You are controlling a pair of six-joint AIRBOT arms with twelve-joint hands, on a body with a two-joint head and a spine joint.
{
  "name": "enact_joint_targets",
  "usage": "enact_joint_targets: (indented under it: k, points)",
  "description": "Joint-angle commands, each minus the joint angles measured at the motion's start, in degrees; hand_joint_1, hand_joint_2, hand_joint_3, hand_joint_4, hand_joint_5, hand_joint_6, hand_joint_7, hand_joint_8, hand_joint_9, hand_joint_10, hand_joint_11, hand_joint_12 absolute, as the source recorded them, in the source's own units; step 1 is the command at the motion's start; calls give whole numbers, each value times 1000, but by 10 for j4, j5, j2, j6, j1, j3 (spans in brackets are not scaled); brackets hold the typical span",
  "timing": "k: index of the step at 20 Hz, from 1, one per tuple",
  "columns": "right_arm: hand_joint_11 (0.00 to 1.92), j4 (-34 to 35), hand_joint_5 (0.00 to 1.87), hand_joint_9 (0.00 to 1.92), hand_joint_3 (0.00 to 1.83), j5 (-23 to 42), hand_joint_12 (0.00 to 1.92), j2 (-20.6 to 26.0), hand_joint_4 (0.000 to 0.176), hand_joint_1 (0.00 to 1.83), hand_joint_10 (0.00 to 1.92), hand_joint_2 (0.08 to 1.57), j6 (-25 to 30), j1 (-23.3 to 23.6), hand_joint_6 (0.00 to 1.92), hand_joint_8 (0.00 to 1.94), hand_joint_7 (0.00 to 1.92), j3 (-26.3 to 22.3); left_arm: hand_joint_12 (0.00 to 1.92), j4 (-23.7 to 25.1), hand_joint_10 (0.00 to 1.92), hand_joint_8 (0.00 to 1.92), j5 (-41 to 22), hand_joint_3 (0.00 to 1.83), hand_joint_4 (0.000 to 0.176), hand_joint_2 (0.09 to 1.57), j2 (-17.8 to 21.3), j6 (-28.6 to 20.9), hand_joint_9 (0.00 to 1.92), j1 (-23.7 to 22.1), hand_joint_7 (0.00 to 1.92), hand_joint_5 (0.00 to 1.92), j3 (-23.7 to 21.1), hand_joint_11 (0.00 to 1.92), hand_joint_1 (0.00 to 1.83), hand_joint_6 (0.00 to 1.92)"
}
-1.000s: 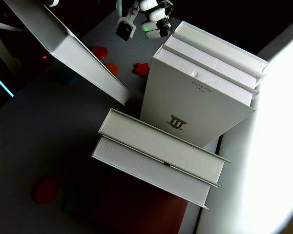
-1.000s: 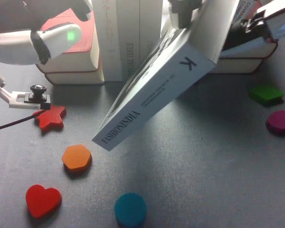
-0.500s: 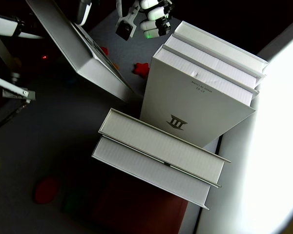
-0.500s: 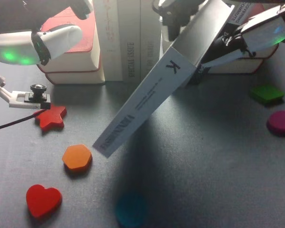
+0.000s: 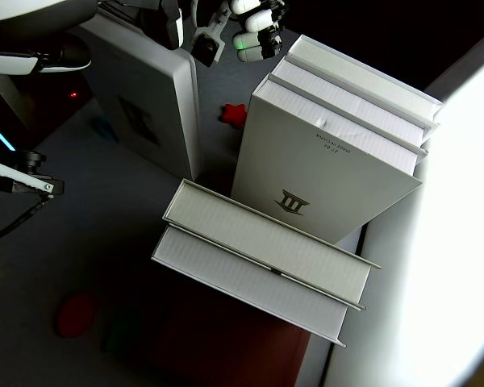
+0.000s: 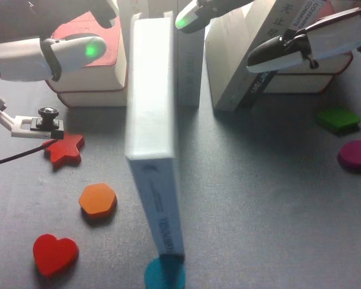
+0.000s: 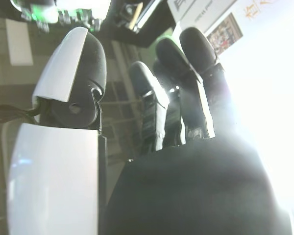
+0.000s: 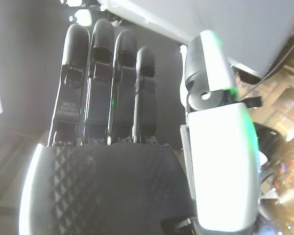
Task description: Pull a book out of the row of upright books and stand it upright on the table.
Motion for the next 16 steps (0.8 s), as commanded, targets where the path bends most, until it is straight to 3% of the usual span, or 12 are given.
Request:
enact_joint_targets:
  k: [1, 3, 4, 5, 6, 7, 9, 10, 12, 14, 15, 16]
  points:
    - [454, 49, 674, 814, 0, 17, 1020, 0, 0, 1023, 35, 1085, 0, 8, 47, 7, 829, 0, 1625, -32, 1517, 1282, -66, 318, 0, 1025, 4, -5, 263, -3, 73, 248, -2, 293, 1365, 1119]
    - [454, 44, 675, 815, 0, 15, 1020, -3, 0, 1023, 33, 1085, 0, 8, 45, 7, 829, 1, 1645, -37, 1488, 1245, -69, 294, 0, 1036, 4, -5, 264, -4, 77, 215, -2, 256, 1328, 1095]
    - [90, 41, 134, 162, 0, 12, 203, -7, 60, 1013, 6, 805, 0, 5, 8, 1, 165, 7, 1588, -37, 1422, 1206, -68, 310, 0, 1033, 3, -5, 315, -4, 131, 257, -1, 285, 1339, 1064]
    - [17, 44, 26, 32, 0, 12, 40, -11, 135, 937, 0, 773, 0, -1, 1, 0, 32, 12, 1561, -36, 1421, 1200, -66, 322, 0, 1024, 3, -5, 317, -2, 142, 285, -1, 300, 1340, 1058]
    - [3, 48, 4, 6, 0, 11, 7, -13, 64, 780, 0, 801, 0, -4, 0, 0, 6, 17, 1573, -36, 1460, 1218, -66, 402, 0, 1008, 5, -5, 256, 1, 104, 286, -2, 284, 1357, 1051]
    - [0, 51, 0, 0, 0, 10, 1, -11, 61, 792, 0, 706, 0, -5, 0, 0, 0, 18, 1609, -37, 1500, 1242, -67, 424, 0, 1007, 6, -5, 225, 3, 88, 263, -2, 256, 1376, 1053]
    - [62, 55, 0, 0, 0, 5, 28, 1, 142, 741, 0, 750, 0, -2, 0, 0, 0, 16, 1610, -41, 1483, 1269, -68, 428, 0, 987, 8, -5, 246, 6, 111, 258, -3, 262, 1357, 1070]
    - [12, 55, 0, 0, 0, 2, 608, 5, 169, 768, 0, 742, 0, 1, 0, 0, 0, 16, 1625, -41, 1517, 1305, -68, 436, 0, 981, 9, -5, 243, 7, 130, 246, -4, 264, 1380, 1123]
    - [2, 73, 0, 1, 0, -5, 721, 21, 156, 865, 0, 733, -1, 5, 0, 0, 0, 19, 1650, -46, 1538, 1316, -71, 438, 0, 980, 9, -5, 218, 11, 125, 240, -5, 232, 1384, 1146]
    - [0, 114, 0, 1, 0, -7, 692, 44, 128, 887, 0, 730, -12, 1, 0, 0, 0, 20, 1657, -51, 1523, 1312, -74, 445, 0, 974, 10, -5, 222, 13, 138, 215, -6, 218, 1376, 1164]
    - [0, 139, 0, 15, 0, -9, 686, 54, 85, 941, 6, 727, -31, -4, 0, 0, 0, 19, 1811, -54, 1511, 1265, -76, 341, 0, 980, 11, -5, 192, 15, 148, 171, -7, 43, 1288, 1139]
    - [0, 167, 0, 15, 0, -10, 686, 62, 85, 941, 6, 727, -49, -10, 0, 0, 0, 19, 1811, -59, 1511, 1265, -79, 341, 0, 980, 14, -5, 192, 18, 148, 171, -9, 43, 1288, 1139]
